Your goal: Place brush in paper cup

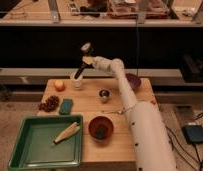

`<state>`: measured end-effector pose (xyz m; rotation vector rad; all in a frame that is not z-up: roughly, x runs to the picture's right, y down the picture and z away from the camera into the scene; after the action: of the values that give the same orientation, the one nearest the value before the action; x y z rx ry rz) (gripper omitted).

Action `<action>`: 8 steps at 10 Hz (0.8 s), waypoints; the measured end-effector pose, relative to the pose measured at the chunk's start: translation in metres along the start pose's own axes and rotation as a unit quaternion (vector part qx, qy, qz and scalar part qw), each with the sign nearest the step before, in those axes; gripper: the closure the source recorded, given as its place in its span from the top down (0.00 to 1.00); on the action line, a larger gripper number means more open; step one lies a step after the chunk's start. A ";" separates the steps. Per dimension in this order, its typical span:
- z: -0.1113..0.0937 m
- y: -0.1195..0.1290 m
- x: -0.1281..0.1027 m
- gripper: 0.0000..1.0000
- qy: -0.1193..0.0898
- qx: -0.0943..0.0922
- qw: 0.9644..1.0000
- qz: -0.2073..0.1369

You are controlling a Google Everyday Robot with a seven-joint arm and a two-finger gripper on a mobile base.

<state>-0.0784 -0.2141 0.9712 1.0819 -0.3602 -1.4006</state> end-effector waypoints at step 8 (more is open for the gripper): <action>0.003 0.002 -0.015 0.00 -0.006 0.008 1.000 -0.021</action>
<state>-0.0826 -0.2014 0.9796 1.1003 -0.3609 -1.4448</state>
